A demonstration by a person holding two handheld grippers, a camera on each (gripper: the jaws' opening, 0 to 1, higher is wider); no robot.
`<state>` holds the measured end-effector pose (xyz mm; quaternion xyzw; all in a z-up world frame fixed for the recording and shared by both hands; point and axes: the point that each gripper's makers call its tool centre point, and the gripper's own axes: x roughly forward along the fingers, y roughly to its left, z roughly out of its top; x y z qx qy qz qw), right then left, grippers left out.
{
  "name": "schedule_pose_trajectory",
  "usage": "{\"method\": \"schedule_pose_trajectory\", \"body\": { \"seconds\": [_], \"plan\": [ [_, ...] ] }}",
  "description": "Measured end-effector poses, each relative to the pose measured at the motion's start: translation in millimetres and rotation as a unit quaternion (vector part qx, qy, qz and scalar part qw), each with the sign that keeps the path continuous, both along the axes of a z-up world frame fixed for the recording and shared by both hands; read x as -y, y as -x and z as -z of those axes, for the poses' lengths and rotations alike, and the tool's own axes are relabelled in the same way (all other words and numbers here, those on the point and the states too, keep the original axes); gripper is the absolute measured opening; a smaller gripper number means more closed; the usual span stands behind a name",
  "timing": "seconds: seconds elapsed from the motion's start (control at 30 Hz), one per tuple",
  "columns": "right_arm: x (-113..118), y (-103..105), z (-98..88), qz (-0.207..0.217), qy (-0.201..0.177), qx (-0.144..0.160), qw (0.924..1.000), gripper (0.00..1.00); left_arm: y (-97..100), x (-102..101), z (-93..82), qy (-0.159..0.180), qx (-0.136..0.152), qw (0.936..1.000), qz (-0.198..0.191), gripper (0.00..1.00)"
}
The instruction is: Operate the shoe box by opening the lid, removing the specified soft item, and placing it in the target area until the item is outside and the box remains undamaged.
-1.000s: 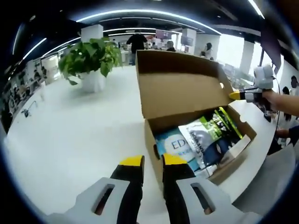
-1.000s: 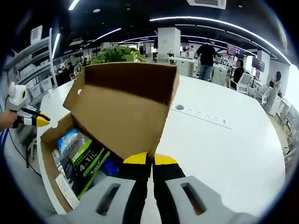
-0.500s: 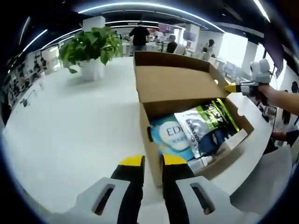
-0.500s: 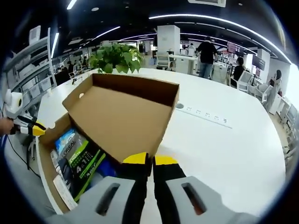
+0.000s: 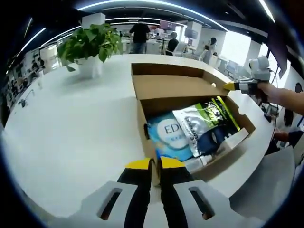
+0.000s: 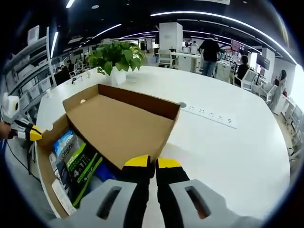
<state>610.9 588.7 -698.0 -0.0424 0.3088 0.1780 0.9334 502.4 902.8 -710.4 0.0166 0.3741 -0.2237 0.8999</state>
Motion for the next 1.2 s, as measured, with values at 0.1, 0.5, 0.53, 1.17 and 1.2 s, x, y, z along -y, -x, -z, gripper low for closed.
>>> {"method": "schedule_pose_trajectory", "body": {
  "seconds": [0.1, 0.5, 0.53, 1.17, 1.2],
  "plan": [
    [0.4, -0.8, 1.5, -0.001, 0.001, -0.004, 1.0, 0.02, 0.2, 0.3, 0.0, -0.001, -0.002, 1.0, 0.003, 0.02],
    [1.6, -4.8, 7.4, 0.007, -0.002, -0.035, 0.9994, 0.02, -0.6, 0.6, 0.1, -0.008, -0.003, 0.9999, 0.009, 0.02],
    [1.9, -4.9, 7.9, 0.008, -0.002, -0.038, 0.9993, 0.02, -0.9, 0.5, 0.0, -0.009, -0.002, 0.9999, 0.009, 0.02],
    [0.9, -4.4, 6.0, 0.02, -0.03, -0.055, 0.9978, 0.04, -1.9, 0.1, 0.9, -0.002, -0.013, 0.9999, 0.01, 0.03],
    [0.2, -3.8, 4.7, 0.017, -0.026, -0.052, 0.9982, 0.05, -1.7, 0.2, 0.9, -0.001, -0.014, 0.9998, 0.01, 0.03]
  ]
}}
